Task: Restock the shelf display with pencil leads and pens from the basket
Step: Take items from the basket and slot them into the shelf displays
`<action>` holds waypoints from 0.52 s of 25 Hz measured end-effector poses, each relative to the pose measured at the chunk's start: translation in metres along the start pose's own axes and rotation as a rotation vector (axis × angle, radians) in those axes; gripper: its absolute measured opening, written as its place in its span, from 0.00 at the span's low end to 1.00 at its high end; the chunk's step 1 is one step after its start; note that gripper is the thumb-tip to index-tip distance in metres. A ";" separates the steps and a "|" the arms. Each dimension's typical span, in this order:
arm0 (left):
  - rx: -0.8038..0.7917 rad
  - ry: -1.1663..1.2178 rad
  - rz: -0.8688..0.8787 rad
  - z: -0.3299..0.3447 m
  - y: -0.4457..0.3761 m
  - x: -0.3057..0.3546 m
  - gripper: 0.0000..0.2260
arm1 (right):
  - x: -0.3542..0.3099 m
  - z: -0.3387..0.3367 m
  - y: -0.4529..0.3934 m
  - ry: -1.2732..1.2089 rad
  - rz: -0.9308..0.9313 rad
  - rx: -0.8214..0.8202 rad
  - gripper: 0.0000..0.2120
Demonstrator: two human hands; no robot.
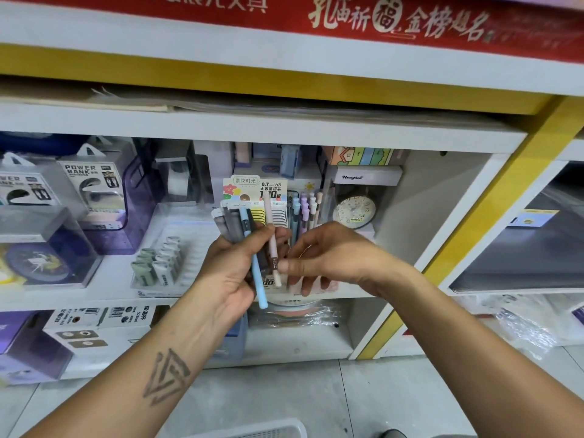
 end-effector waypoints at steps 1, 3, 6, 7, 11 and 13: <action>-0.009 0.016 -0.010 0.000 0.001 0.000 0.07 | 0.000 0.007 0.000 0.015 -0.002 -0.027 0.15; -0.024 0.028 -0.013 0.000 0.002 -0.001 0.06 | 0.001 0.015 -0.003 -0.015 0.000 -0.025 0.11; 0.030 0.098 0.011 -0.003 0.000 0.002 0.05 | -0.001 0.004 -0.002 -0.112 0.028 0.044 0.07; 0.044 0.138 0.003 -0.004 -0.001 0.003 0.07 | -0.002 -0.004 -0.003 -0.144 0.014 0.097 0.07; -0.031 0.182 -0.030 -0.004 0.002 0.008 0.10 | -0.002 -0.026 -0.006 -0.453 -0.036 0.319 0.04; -0.048 0.068 -0.052 -0.003 0.006 0.008 0.07 | -0.001 -0.035 -0.008 -0.740 -0.040 0.375 0.03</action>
Point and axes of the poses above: each hand's wrist, its own y-axis away from the middle knuckle, its own z-axis out of the palm, x = y × z, the point moved 4 cm from there along -y, towards the middle knuckle, and after that the axes turned 10 degrees about x, right-handed, at the moved point
